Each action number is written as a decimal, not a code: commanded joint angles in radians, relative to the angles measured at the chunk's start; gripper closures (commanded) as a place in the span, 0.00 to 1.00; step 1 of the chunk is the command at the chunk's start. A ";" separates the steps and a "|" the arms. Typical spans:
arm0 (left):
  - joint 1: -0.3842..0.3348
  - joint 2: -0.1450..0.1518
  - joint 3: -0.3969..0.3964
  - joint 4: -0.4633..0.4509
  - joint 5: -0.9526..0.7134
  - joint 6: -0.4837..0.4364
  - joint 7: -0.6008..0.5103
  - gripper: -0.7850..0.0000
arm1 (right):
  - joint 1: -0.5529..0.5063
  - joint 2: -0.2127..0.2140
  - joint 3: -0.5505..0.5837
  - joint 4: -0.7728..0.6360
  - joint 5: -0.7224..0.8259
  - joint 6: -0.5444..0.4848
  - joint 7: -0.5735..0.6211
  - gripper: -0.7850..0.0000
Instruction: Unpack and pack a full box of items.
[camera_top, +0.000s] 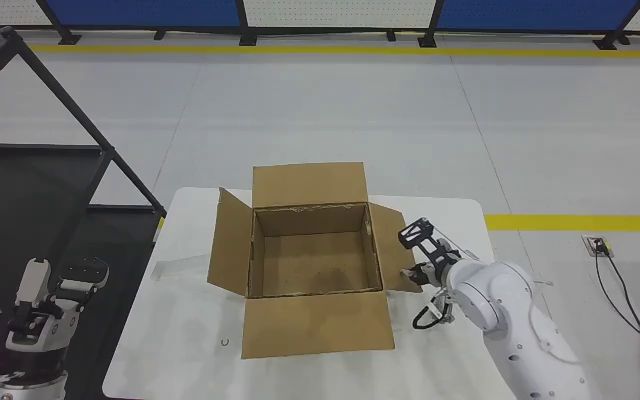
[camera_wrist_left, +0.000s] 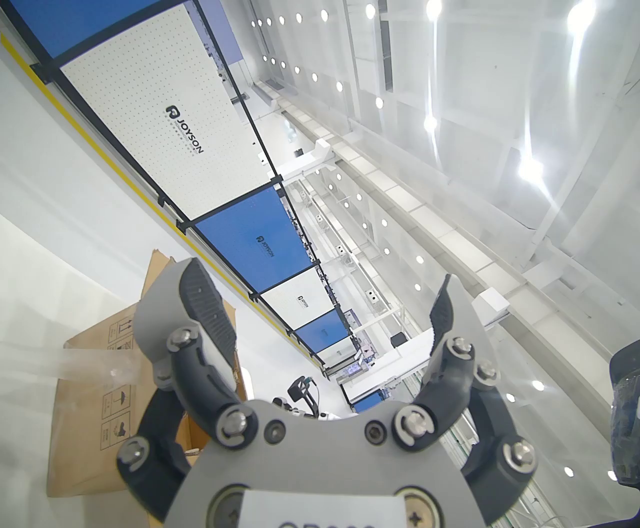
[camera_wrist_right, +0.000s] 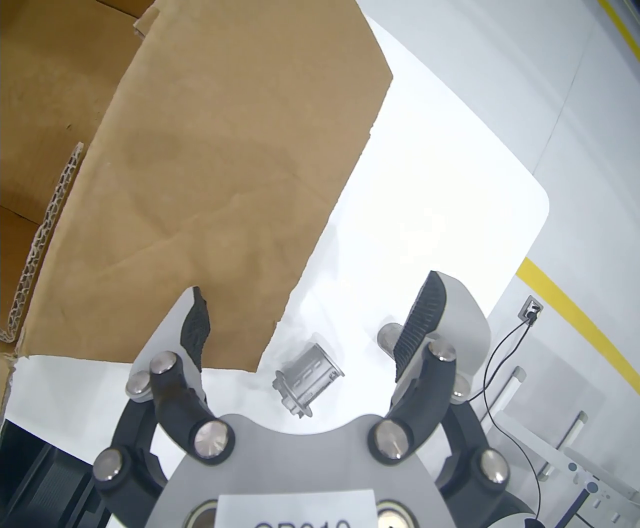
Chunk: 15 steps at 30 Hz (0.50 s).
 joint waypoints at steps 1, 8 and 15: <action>0.000 0.000 0.000 0.000 0.000 0.000 0.000 0.00 | -0.020 0.005 0.030 -0.024 0.003 0.009 0.014 0.00; 0.000 0.000 0.000 0.000 0.000 0.000 0.000 0.00 | -0.137 0.026 0.168 -0.110 0.025 0.029 0.008 0.00; 0.000 0.000 0.000 0.000 0.000 0.000 0.000 0.00 | -0.177 0.041 0.289 -0.035 0.093 -0.002 -0.046 0.00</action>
